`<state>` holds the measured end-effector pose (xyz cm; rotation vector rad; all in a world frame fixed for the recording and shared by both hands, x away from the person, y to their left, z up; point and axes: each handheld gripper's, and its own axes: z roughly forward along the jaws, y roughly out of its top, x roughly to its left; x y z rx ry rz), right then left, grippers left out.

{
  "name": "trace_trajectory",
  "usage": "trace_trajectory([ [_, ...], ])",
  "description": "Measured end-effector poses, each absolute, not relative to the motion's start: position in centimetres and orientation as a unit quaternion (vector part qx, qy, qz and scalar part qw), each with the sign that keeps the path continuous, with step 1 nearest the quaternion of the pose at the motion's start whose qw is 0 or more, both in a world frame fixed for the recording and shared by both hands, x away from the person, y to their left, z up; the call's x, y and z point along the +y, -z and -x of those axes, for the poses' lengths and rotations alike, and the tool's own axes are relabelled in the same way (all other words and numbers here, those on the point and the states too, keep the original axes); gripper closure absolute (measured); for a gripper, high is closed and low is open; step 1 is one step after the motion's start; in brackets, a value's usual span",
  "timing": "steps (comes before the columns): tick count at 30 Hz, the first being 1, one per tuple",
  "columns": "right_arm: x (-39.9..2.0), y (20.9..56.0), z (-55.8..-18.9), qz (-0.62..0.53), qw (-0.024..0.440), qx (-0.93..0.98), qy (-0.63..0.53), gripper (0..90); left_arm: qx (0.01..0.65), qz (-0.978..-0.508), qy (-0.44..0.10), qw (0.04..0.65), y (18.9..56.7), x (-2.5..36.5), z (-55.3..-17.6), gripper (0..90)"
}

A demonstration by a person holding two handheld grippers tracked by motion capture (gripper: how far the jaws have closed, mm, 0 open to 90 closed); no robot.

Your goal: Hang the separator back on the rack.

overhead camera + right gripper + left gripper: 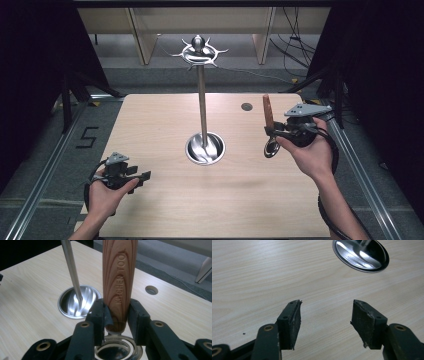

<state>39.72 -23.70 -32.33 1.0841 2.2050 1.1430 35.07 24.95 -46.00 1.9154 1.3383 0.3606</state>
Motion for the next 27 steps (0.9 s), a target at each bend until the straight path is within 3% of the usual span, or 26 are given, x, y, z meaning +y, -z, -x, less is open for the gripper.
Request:
trace_trajectory([
  [27,-22.3,30.7,-40.2,-0.367,0.217,0.796,-0.43,69.3,0.525,-0.748,-0.142,0.382,46.0,24.9,-35.1,39.8],
])
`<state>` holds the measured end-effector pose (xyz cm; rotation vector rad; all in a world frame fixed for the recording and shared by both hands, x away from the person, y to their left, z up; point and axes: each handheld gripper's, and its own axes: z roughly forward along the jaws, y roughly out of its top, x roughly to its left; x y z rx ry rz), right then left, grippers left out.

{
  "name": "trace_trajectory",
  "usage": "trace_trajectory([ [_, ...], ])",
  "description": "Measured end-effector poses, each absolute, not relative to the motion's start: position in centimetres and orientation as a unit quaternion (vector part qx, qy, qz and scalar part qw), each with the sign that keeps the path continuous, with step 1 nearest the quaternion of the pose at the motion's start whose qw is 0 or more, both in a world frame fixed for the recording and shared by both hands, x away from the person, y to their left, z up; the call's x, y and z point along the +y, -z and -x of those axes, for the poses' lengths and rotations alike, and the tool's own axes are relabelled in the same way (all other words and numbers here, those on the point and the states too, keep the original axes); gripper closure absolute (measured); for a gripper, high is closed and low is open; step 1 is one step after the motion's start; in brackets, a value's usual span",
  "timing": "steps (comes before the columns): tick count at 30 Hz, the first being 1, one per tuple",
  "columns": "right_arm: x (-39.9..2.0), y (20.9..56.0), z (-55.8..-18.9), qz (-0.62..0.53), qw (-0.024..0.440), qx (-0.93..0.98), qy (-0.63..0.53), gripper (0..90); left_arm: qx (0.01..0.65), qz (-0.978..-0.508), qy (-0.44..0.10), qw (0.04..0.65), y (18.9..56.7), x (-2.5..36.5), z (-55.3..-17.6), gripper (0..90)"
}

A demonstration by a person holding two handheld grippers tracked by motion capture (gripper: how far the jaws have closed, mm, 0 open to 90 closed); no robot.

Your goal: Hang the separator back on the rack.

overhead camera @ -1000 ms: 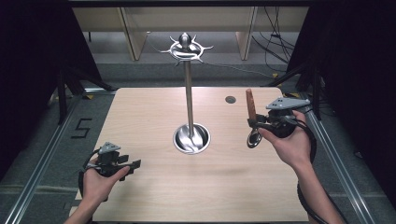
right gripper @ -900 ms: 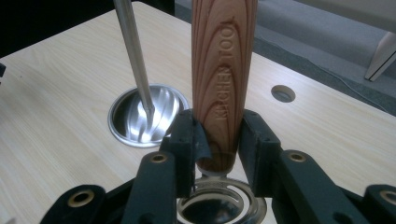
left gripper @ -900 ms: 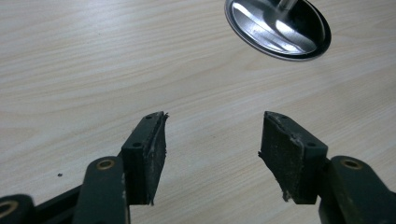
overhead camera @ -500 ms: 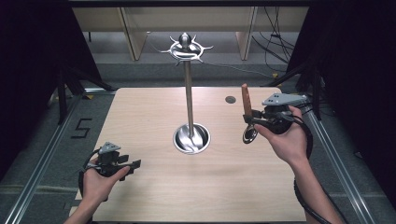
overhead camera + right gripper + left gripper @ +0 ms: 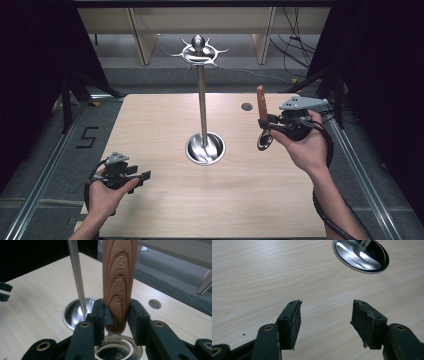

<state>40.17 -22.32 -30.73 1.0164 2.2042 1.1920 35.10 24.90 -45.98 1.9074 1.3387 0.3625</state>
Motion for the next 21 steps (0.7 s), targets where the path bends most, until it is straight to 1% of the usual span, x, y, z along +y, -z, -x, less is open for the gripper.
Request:
trace_trajectory([
  [6,-22.0,30.4,-40.3,-0.357,0.221,0.798,-0.432,69.3,0.525,-0.748,-0.144,0.38,45.9,24.9,-35.1,39.8],
  [17,-21.3,30.1,-40.5,-0.356,0.214,0.796,-0.44,69.3,0.523,-0.748,-0.145,0.381,45.9,25.0,-35.1,39.8],
  [19,-21.0,30.1,-40.6,-0.349,0.222,0.794,-0.446,69.3,0.523,-0.748,-0.145,0.382,45.9,25.0,-35.1,39.8],
  [21,-20.9,29.8,-40.6,-0.347,0.217,0.797,-0.443,69.3,0.523,-0.747,-0.146,0.382,45.9,25.0,-35.1,39.8],
])
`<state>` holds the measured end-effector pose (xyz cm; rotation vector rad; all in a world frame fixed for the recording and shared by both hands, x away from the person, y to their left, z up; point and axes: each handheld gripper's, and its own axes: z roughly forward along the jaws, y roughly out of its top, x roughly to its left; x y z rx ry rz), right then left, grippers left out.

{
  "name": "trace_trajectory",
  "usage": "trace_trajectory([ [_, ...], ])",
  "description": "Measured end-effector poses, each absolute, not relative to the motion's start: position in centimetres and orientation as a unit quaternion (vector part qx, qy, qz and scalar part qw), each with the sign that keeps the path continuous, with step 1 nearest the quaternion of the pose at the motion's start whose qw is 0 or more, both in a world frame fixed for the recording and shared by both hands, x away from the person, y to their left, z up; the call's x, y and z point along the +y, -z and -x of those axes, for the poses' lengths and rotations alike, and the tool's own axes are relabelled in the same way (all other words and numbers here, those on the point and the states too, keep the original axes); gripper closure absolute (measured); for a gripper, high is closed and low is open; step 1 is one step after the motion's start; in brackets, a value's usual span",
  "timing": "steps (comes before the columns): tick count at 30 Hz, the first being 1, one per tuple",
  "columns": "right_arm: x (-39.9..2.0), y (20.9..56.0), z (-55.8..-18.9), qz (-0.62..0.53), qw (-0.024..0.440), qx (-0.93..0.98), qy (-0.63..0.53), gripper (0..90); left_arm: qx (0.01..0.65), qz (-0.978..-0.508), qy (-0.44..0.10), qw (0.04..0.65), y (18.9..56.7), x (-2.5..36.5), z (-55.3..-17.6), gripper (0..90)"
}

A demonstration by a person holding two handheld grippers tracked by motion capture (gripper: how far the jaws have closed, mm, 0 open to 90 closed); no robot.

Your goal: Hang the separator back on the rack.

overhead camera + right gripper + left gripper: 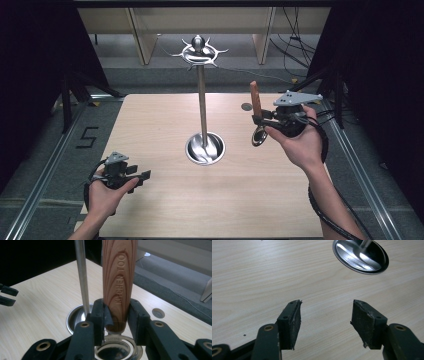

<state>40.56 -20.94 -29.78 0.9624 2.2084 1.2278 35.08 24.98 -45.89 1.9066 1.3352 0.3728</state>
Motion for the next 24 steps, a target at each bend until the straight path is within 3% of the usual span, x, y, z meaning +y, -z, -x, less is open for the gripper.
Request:
trace_trajectory([
  [3,-20.7,29.8,-40.9,-0.329,0.238,0.793,-0.453,69.3,0.523,-0.748,-0.146,0.382,45.9,25.0,-35.1,39.8],
  [11,-19.9,29.3,-41.0,-0.331,0.219,0.798,-0.454,69.3,0.523,-0.747,-0.147,0.383,45.8,25.0,-35.1,39.9],
  [24,-18.9,28.4,-41.6,-0.313,0.226,0.799,-0.461,69.3,0.523,-0.746,-0.147,0.385,45.8,25.0,-35.1,39.9],
])
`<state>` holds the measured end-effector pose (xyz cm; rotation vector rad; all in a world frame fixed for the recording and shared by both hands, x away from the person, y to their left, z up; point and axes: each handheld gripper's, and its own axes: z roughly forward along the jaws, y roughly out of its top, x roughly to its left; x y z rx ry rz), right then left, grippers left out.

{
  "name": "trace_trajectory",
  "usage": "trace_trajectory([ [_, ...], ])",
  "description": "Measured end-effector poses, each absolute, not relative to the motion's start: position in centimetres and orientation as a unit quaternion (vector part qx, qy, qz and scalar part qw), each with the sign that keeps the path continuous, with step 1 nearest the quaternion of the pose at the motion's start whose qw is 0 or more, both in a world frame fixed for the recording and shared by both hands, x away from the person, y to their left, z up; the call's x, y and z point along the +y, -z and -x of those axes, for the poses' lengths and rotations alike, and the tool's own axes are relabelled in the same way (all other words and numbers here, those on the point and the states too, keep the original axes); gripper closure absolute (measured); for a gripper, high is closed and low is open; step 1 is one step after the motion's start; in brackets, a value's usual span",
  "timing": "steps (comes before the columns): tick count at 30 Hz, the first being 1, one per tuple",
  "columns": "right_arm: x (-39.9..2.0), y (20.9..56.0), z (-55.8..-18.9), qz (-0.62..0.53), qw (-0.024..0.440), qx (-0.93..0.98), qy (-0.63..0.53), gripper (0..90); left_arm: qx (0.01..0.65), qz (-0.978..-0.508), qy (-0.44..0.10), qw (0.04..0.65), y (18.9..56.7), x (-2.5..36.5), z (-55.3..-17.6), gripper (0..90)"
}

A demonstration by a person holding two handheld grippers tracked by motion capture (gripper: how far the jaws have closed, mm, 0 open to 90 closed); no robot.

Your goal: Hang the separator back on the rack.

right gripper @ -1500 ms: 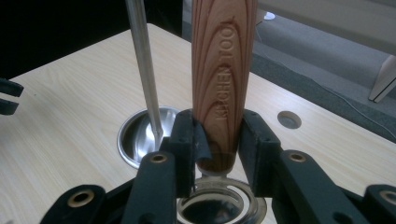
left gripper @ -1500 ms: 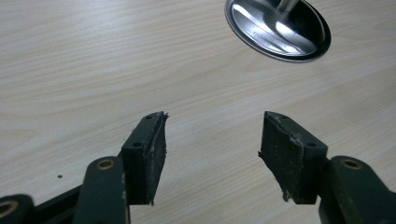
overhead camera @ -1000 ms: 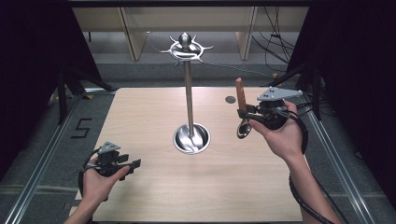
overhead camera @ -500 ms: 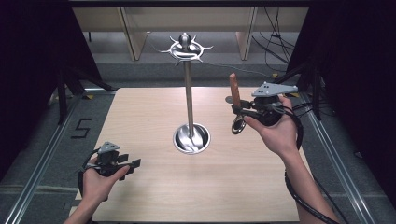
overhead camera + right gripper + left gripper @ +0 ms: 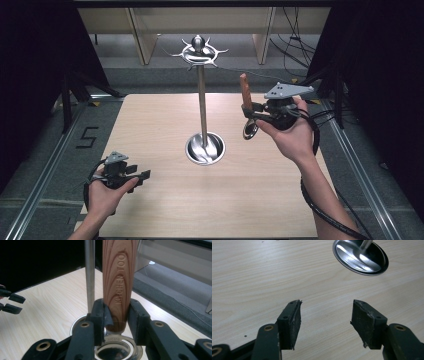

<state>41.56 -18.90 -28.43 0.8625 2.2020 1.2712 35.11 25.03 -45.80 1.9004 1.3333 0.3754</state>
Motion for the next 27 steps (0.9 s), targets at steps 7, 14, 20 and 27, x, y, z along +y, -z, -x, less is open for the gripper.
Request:
trace_trajectory([
  [7,-18.1,27.9,-41.4,-0.318,0.224,0.792,-0.47,69.3,0.524,-0.745,-0.148,0.385,45.8,25.0,-35.1,39.9],
  [14,-17.7,27.6,-41.5,-0.306,0.23,0.794,-0.473,69.3,0.523,-0.746,-0.149,0.385,45.7,25.0,-35.1,39.9],
  [20,-17.5,27.2,-41.6,-0.297,0.23,0.799,-0.469,69.3,0.526,-0.742,-0.147,0.388,45.8,25.0,-35.1,39.9],
  [27,-16.8,26.8,-41.6,-0.292,0.234,0.797,-0.473,69.3,0.524,-0.745,-0.148,0.386,45.8,25.0,-35.1,39.9],
])
